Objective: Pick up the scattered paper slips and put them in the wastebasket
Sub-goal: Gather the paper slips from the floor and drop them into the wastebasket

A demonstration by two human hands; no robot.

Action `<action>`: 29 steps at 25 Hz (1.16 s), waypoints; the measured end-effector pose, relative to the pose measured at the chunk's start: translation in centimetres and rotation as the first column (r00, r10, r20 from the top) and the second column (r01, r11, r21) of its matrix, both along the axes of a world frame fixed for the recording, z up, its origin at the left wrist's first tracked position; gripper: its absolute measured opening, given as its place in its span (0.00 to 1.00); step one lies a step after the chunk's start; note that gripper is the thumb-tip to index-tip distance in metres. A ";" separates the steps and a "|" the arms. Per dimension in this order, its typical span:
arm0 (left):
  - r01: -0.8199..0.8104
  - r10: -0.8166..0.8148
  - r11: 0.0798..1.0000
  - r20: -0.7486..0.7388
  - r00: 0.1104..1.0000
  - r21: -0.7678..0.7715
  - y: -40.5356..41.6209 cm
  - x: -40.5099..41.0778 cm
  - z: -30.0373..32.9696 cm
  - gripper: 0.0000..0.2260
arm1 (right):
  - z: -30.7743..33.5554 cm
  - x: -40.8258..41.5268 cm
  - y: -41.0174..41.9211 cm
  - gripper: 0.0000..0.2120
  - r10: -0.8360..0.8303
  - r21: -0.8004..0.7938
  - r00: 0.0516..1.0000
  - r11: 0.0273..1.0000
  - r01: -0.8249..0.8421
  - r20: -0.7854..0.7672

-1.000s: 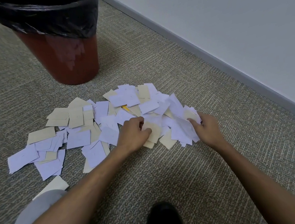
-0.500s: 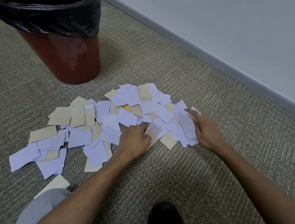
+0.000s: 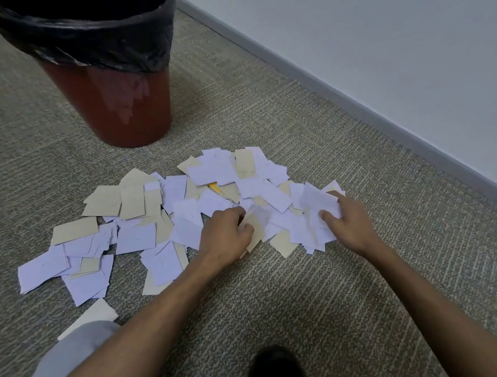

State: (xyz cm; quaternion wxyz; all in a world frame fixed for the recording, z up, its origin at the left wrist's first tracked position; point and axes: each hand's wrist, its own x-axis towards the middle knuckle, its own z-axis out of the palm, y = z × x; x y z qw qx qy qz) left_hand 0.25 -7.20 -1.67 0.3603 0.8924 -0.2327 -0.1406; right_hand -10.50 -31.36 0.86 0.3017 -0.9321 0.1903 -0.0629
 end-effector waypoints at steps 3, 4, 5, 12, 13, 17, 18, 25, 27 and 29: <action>-0.073 0.074 0.987 0.006 0.997 -0.146 0.5 1.6 2.4 0.10 | 2.7 1.2 0.8 0.22 -0.058 0.101 0.994 0.994 0.048 0.095; -0.093 0.099 0.975 0.021 0.995 -0.203 0.8 2.4 3.6 0.09 | 4.0 2.1 1.1 0.26 -0.084 0.162 0.988 0.985 0.062 0.130; -0.107 0.121 0.962 0.038 0.992 -0.253 1.1 3.3 4.8 0.09 | 5.2 3.1 1.4 0.30 -0.112 0.235 0.980 0.969 0.072 0.162; -0.262 0.397 0.849 0.227 0.889 -0.459 5.3 12.5 16.5 0.04 | 15.1 16.3 5.8 0.15 -0.136 0.437 0.913 0.898 -0.051 0.385; -0.288 0.443 0.827 0.244 0.863 -0.483 5.8 14.0 18.2 0.04 | 16.6 18.6 6.6 0.15 -0.115 0.427 0.896 0.900 -0.088 0.428; -0.445 0.625 0.748 0.298 0.721 -0.493 7.5 20.3 23.8 0.06 | 22.0 27.6 10.6 0.22 -0.028 0.313 0.817 0.931 -0.189 0.576; -0.497 0.668 0.719 0.287 0.687 -0.486 7.8 21.5 24.7 0.05 | 22.7 29.4 11.6 0.22 -0.013 0.289 0.804 0.937 -0.198 0.594; -0.618 0.719 0.682 0.199 0.666 -0.393 9.0 27.5 24.0 0.08 | 21.2 37.2 16.3 0.24 0.128 0.213 0.849 0.939 -0.270 0.512; -0.589 0.677 0.727 0.226 0.700 -0.353 8.9 27.7 23.1 0.11 | 20.4 37.1 16.2 0.31 0.167 0.255 0.881 0.918 -0.303 0.443; -0.552 0.620 0.784 0.320 0.716 -0.284 8.3 26.3 22.1 0.18 | 19.4 35.4 15.1 0.34 0.158 0.267 0.887 0.918 -0.294 0.434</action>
